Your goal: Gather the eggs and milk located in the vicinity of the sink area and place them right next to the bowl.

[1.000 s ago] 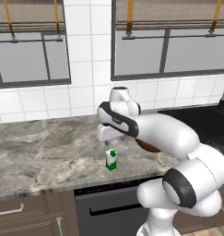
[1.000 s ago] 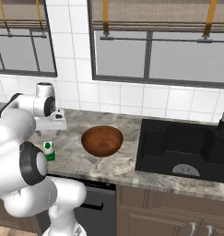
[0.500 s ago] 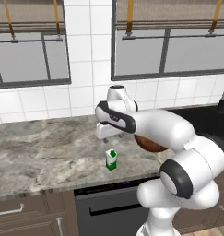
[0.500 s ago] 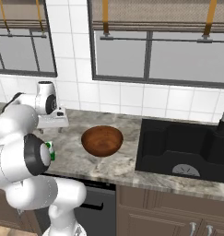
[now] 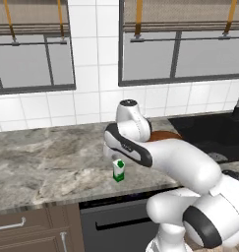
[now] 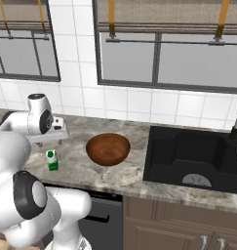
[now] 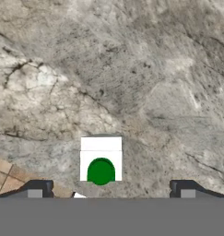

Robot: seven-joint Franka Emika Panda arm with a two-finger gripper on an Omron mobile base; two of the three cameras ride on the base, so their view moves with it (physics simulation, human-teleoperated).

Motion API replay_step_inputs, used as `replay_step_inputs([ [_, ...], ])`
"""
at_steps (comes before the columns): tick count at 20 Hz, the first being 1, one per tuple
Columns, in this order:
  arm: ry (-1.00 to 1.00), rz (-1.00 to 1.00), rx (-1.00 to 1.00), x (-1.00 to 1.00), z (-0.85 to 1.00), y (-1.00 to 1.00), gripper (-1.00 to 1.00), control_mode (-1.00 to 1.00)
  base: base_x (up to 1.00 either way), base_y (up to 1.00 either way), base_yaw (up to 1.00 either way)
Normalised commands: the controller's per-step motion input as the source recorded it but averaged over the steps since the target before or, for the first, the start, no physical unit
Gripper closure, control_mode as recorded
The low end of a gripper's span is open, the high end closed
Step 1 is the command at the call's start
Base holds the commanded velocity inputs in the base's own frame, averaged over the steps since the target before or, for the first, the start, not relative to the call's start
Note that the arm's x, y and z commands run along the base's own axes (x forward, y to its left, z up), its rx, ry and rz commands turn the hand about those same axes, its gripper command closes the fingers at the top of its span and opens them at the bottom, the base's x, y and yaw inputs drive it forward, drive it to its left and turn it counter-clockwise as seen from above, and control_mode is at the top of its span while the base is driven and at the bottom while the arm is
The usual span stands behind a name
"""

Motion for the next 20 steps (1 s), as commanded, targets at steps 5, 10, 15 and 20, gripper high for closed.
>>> replay_step_inputs([
  [5, -0.06, 0.0, 0.0, 0.22, -0.18, 0.0, -1.0, -1.0, 0.0, 0.0, 0.0],
  [10, -0.01, 0.0, 0.0, 0.04, -0.09, 0.0, -1.0, -1.0, 0.0, 0.0, 0.0],
  [15, 0.0, 0.0, 0.0, -0.03, 0.0, 0.02, -1.0, -1.0, 0.0, 0.0, 0.0],
  [20, 0.01, 0.0, 0.0, 0.0, 0.0, 0.08, -1.0, -1.0, 0.0, 0.0, 0.0],
])
